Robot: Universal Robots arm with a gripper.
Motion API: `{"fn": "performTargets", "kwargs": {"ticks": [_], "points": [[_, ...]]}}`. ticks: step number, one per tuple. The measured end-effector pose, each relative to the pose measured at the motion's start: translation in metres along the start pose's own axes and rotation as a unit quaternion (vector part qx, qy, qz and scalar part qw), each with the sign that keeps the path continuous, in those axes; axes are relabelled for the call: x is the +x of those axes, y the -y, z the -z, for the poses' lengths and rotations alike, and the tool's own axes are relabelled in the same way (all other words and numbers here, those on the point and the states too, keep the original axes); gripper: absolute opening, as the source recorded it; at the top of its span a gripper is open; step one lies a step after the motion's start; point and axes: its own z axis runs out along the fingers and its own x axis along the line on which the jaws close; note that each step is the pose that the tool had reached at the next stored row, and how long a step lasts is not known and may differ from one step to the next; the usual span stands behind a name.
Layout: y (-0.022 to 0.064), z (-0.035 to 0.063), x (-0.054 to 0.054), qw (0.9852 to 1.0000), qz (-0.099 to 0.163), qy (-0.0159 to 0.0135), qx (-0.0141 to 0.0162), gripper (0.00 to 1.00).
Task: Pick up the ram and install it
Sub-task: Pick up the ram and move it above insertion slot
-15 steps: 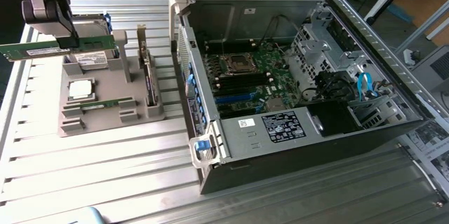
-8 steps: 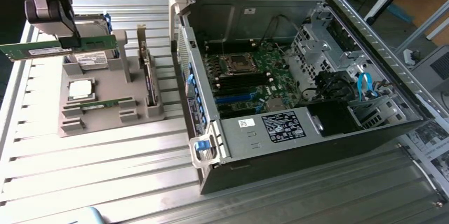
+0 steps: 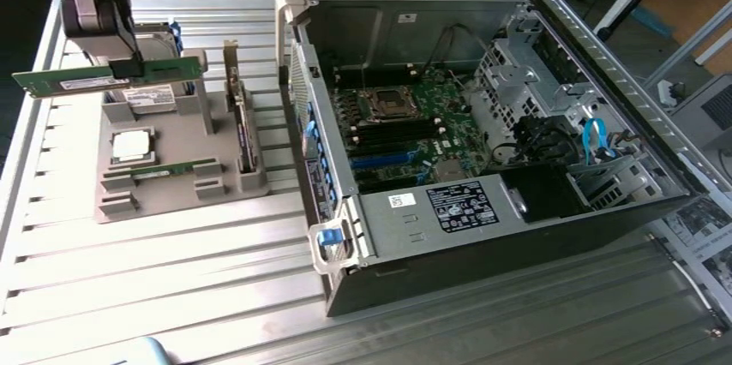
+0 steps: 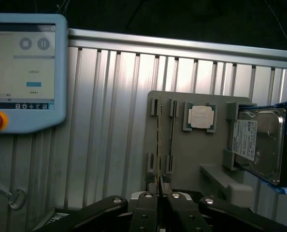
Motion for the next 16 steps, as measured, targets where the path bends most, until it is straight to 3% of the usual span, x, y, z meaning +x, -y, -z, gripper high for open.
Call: {"fn": "performTargets", "kwargs": {"ticks": [6, 12, 16], "points": [[0.0072, 0.0002, 0.001, 1.0000, 0.000, -0.0064, -0.0007, 0.13], [0.0139, 0.0004, 0.001, 0.9999, 0.000, -0.0100, -0.0010, 0.13], [0.0168, 0.0005, 0.002, 0.9999, 0.000, -0.0140, -0.0015, 0.13]]}}
